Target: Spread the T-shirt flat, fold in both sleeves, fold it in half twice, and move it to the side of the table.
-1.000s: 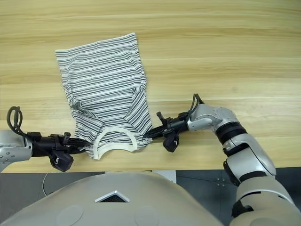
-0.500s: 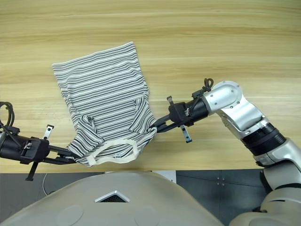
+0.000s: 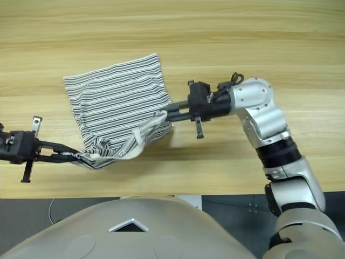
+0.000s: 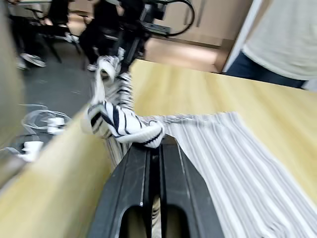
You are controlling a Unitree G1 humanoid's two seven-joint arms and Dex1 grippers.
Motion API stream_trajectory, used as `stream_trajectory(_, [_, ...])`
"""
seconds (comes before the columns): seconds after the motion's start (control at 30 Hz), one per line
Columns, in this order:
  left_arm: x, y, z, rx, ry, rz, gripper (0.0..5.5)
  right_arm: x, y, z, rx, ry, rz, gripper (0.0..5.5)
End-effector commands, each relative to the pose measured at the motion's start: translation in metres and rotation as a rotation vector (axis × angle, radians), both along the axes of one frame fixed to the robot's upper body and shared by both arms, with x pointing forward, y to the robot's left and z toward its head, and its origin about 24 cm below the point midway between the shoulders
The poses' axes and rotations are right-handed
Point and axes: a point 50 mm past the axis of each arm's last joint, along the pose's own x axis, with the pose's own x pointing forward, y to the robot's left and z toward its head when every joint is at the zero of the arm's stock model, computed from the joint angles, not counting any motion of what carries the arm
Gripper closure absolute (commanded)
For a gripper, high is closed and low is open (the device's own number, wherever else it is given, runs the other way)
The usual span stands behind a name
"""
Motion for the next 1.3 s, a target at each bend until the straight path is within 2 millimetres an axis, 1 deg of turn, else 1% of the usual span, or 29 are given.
stream_trajectory(0.03, [0.026,0.008,0.006,-0.038,-0.044,0.088,5.28,0.031,0.003,0.004,0.001,-0.079,-0.119,5.4])
stream_trajectory(0.2, [0.05,0.021,0.0,-0.042,-0.058,0.197,5.28,0.063,0.014,-0.002,-0.021,-0.119,-0.235,5.4])
stream_trajectory(0.3, [0.068,0.025,-0.003,-0.034,-0.081,0.248,5.28,0.08,0.02,-0.006,-0.05,-0.131,-0.296,5.4])
stream_trajectory(0.47, [0.096,0.029,-0.011,-0.014,-0.122,0.341,5.28,0.096,0.025,-0.014,-0.099,-0.14,-0.399,5.4])
stream_trajectory(0.6, [0.118,0.031,-0.021,0.027,-0.174,0.417,5.28,0.102,0.027,-0.02,-0.14,-0.13,-0.456,5.4])
stream_trajectory(0.7, [0.126,0.034,-0.029,0.061,-0.196,0.441,5.28,0.103,0.028,-0.025,-0.162,-0.125,-0.485,5.4])
stream_trajectory(0.8, [0.13,0.037,-0.038,0.101,-0.202,0.469,5.28,0.104,0.032,-0.029,-0.178,-0.105,-0.506,5.4])
stream_trajectory(1.0, [0.132,0.043,-0.058,0.152,-0.139,0.536,5.28,0.103,0.043,-0.038,-0.214,-0.068,-0.54,5.4])
stream_trajectory(1.03, [0.133,0.044,-0.061,0.162,-0.137,0.552,4.99,0.104,0.045,-0.039,-0.222,-0.068,-0.554,5.4])
stream_trajectory(1.1, [0.136,0.045,-0.064,0.172,-0.151,0.596,4.67,0.105,0.048,-0.042,-0.243,-0.069,-0.59,5.4])
stream_trajectory(1.13, [0.138,0.046,-0.064,0.175,-0.164,0.615,4.5,0.105,0.049,-0.043,-0.252,-0.071,-0.603,5.12])
stream_trajectory(1.2, [0.142,0.047,-0.064,0.192,-0.2,0.656,4.17,0.107,0.052,-0.044,-0.276,-0.085,-0.649,4.75])
stream_trajectory(1.27, [0.145,0.051,-0.064,0.225,-0.237,0.713,3.83,0.111,0.052,-0.046,-0.335,-0.138,-0.733,4.36])
stream_trajectory(1.3, [0.147,0.054,-0.064,0.246,-0.257,0.738,3.81,0.113,0.052,-0.047,-0.367,-0.174,-0.766,4.13])
